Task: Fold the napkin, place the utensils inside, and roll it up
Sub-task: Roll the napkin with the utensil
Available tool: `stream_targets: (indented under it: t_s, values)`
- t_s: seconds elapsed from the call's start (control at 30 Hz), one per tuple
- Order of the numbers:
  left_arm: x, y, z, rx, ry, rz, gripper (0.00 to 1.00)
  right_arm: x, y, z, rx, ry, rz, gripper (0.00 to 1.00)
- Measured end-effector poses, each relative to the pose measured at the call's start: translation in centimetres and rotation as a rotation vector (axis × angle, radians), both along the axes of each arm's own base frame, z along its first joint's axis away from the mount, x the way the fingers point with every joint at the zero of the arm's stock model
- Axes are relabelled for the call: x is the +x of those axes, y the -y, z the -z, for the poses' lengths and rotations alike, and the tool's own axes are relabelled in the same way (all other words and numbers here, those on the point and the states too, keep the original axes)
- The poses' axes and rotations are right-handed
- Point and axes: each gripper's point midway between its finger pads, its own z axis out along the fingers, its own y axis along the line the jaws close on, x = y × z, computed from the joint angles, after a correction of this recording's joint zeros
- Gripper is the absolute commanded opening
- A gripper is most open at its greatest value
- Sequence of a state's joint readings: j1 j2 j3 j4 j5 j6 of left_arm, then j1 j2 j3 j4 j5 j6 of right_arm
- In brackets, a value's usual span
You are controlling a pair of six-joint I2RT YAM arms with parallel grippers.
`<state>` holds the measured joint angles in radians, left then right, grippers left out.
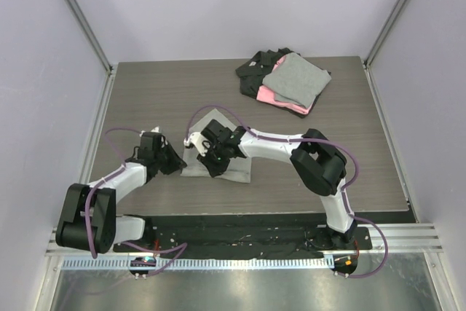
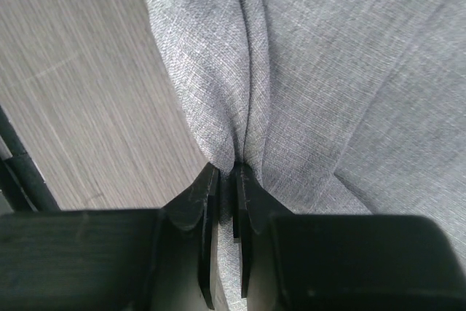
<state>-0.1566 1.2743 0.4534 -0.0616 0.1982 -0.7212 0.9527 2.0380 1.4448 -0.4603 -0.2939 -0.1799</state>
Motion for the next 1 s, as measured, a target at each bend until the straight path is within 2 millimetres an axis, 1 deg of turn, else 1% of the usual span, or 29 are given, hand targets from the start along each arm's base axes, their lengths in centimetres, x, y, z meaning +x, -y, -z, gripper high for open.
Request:
stream_targets:
  t_s: [0.03, 0.07, 0.17, 0.2, 0.23, 0.37, 0.43, 0.5, 0.57, 0.67, 0.83, 1.0]
  values:
    - [0.0, 0.1, 0.1, -0.003, -0.005, 0.002, 0.00, 0.2, 0.0, -0.1, -0.004, 0.006, 0.005, 0.25]
    - [0.1, 0.1, 0.1, -0.004, -0.006, 0.005, 0.00, 0.3, 0.0, -0.2, -0.007, 0.012, 0.010, 0.35]
    - [0.3, 0.2, 0.0, -0.004, -0.008, 0.008, 0.00, 0.8, 0.0, -0.6, -0.010, 0.030, 0.026, 0.48]
    - [0.3, 0.2, 0.0, -0.003, -0.008, 0.009, 0.00, 0.9, 0.0, -0.8, -0.009, 0.041, 0.028, 0.55]
    - [0.3, 0.2, 0.0, -0.003, -0.009, 0.009, 0.00, 0.9, -0.1, -1.2, -0.008, 0.059, 0.025, 0.57]
    - [0.3, 0.1, 0.0, 0.004, -0.016, 0.014, 0.00, 1.3, -0.4, -3.1, 0.016, 0.156, 0.026, 0.60]
    - [0.4, 0.1, 0.0, 0.009, -0.020, 0.019, 0.00, 1.1, -0.8, -4.1, 0.029, 0.215, 0.011, 0.62]
    - [0.4, 0.1, 0.0, 0.013, -0.024, 0.021, 0.00, 0.7, -1.5, -4.5, 0.038, 0.264, -0.012, 0.63]
    - [0.4, 0.1, 0.0, 0.015, -0.029, 0.020, 0.00, 0.5, -2.0, -4.4, 0.040, 0.299, -0.033, 0.63]
    - [0.4, 0.0, 0.0, 0.017, -0.034, 0.020, 0.00, 0.0, -2.1, -3.8, 0.027, 0.318, -0.060, 0.64]
    - [0.4, 0.0, -0.1, 0.021, -0.042, 0.021, 0.00, 1.0, -2.1, -3.2, 0.011, 0.358, -0.060, 0.66]
    - [0.4, -0.1, -0.1, 0.026, -0.046, 0.018, 0.00, 1.8, -2.0, -2.5, -0.007, 0.385, -0.056, 0.66]
